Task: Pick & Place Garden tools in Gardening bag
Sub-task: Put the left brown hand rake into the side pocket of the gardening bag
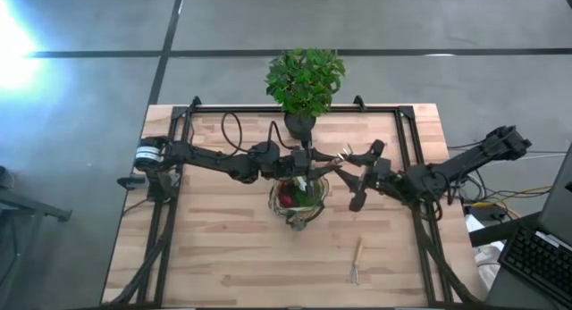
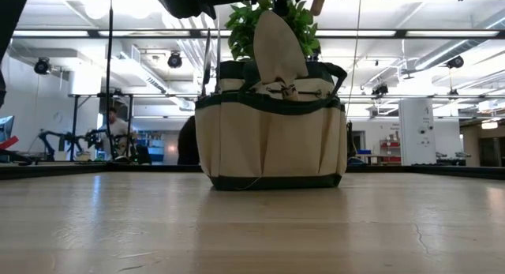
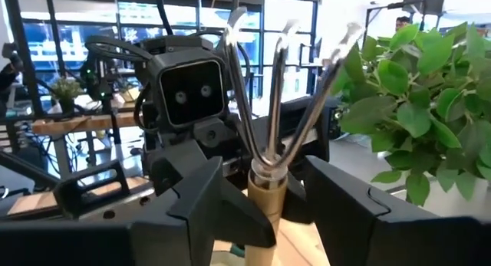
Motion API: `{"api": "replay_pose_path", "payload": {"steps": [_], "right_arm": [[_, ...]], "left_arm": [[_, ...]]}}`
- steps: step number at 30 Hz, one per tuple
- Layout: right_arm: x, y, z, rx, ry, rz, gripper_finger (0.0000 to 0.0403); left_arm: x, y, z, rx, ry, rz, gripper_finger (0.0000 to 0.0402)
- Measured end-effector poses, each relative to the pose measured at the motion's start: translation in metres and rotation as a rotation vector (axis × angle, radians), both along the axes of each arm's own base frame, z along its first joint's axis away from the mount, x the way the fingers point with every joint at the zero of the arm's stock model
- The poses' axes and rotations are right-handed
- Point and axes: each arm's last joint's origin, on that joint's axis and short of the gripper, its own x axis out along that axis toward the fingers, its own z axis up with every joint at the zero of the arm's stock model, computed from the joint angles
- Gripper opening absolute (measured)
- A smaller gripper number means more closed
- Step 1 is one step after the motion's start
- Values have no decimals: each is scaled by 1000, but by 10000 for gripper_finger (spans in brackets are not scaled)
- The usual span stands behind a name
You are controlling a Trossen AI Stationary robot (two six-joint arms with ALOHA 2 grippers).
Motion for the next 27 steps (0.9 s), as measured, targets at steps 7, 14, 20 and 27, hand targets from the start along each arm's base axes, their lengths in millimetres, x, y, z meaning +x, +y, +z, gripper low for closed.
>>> {"api": "replay_pose_path", "payload": {"steps": [7,14,20,27], "right_arm": [[10,-3,-3,-7,-18,-25,147],[12,-4,-4,-7,-18,-32,90],[10,-4,-2,-34,-11,-24,49],[7,-6,0,-88,12,-40,49]], "left_arm": [[0,0,-1,-1,4,3,71],[0,0,-2,0,12,0,71],[0,0,-2,5,13,0,73],[0,0,-2,-5,31,2,106]]}}
